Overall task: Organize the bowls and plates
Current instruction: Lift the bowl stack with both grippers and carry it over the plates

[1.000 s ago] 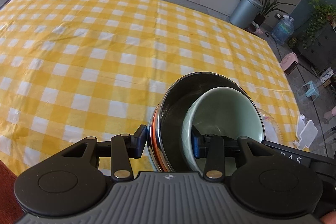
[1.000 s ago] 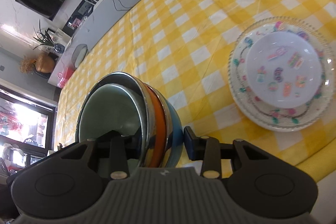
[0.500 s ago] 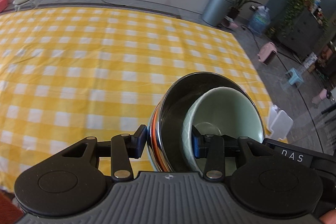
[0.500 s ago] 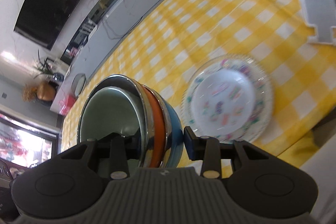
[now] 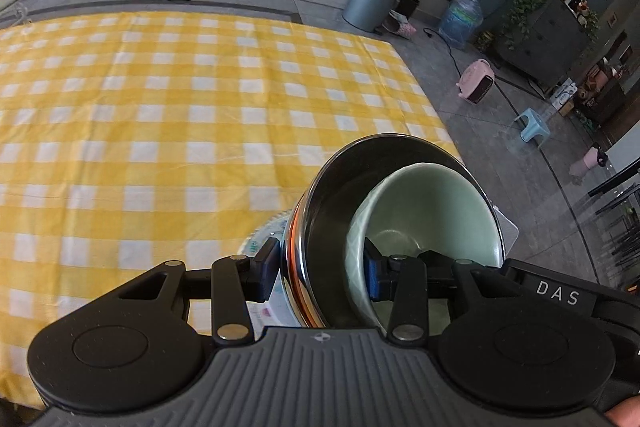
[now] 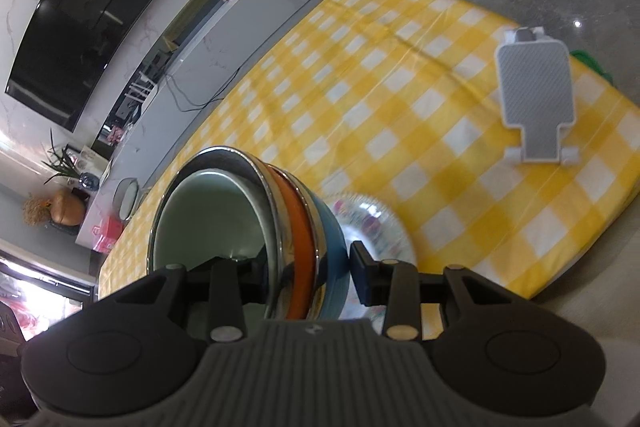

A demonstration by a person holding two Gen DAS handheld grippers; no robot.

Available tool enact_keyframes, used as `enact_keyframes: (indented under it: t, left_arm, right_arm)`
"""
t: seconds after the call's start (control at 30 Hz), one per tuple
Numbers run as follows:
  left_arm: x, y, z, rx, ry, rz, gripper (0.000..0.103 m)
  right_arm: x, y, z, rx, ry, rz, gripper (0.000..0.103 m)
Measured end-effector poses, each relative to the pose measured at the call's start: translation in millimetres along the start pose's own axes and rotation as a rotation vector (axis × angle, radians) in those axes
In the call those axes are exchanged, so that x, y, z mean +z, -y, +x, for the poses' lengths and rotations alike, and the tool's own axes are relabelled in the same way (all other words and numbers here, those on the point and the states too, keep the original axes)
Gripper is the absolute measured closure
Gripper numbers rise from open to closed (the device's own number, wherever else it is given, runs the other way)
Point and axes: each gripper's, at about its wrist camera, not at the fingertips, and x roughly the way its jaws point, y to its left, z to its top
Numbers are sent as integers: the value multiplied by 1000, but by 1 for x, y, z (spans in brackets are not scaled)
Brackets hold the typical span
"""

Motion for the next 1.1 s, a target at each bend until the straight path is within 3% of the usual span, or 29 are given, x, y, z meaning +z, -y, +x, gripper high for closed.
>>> enact_keyframes:
  t: [0.43,0.73,1.1]
  left_arm:
    - [-3,2,28,11,-65,-39,56]
    - [-5,-15,20,42,-62,-76,56]
    - [-7,-22,28,32,-87,-99,57]
  right_arm:
    - [10,27,21,-15,-13,46,66]
    - [4,16,31,14,-47,-3,66]
    - [2,14,40,-15,-65,-7,65]
